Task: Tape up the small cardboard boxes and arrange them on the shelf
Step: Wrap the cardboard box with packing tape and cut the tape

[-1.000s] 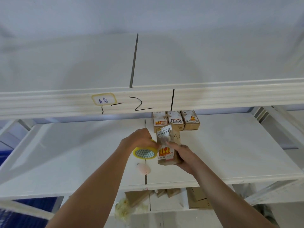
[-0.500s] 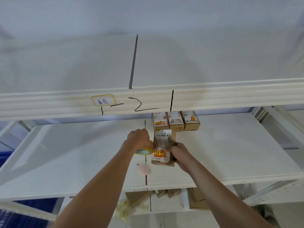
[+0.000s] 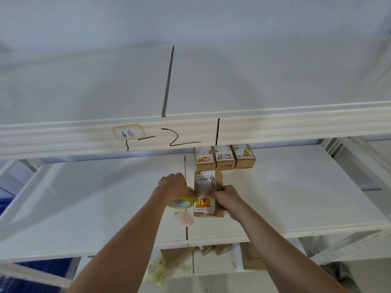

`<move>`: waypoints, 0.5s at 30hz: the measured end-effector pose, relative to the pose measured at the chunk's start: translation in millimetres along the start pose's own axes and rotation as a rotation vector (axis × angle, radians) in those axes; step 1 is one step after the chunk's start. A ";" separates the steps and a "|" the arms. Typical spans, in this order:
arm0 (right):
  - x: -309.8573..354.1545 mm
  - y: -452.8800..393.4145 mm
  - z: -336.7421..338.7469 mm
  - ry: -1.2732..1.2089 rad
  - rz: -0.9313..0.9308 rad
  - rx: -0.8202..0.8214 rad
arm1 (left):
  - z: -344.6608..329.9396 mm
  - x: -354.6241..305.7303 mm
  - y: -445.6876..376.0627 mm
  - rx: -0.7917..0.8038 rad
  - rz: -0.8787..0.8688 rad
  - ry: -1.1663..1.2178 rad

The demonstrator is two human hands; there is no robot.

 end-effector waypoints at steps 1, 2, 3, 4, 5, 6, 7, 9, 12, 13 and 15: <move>0.7 -0.1 0.7 0.020 -0.004 0.023 | 0.2 1.9 0.8 0.009 0.002 0.019; 1.7 0.0 1.8 0.034 -0.009 0.046 | -0.9 3.7 1.3 0.022 -0.001 0.039; 3.0 -0.2 3.0 0.039 -0.016 0.064 | -2.9 5.3 1.6 0.040 -0.007 0.067; 5.1 0.1 5.0 0.039 -0.020 0.080 | -5.3 7.0 1.8 0.058 -0.012 0.100; 7.8 -0.2 7.2 0.040 -0.018 0.092 | -7.7 9.2 2.7 0.076 -0.013 0.141; 10.2 -0.6 10.3 0.043 -0.013 0.101 | -9.9 11.2 3.8 0.096 -0.014 0.191; 11.8 -1.2 13.7 0.046 -0.009 0.109 | -12.0 13.1 4.8 0.117 -0.019 0.242; 12.6 -2.5 19.7 0.048 -0.001 0.133 | -12.8 15.2 6.7 0.147 -0.033 0.310; 11.4 -0.8 24.8 0.045 0.007 0.192 | -7.8 16.1 6.7 0.125 -0.039 0.353; 11.5 -0.2 25.8 0.044 0.010 0.211 | -6.7 16.2 6.0 0.114 -0.036 0.360; 12.1 1.4 28.9 0.039 0.017 0.237 | -7.6 14.3 6.1 0.111 -0.035 0.348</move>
Point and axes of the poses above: each hand's wrist, its own y-axis away from the middle knuckle, its own z-axis out of the back of the hand, x = y × z, the point moved 8 cm from there along -y, towards the middle knuckle, and after that the axes turned 9 degrees about -x, right-handed, at the moved point
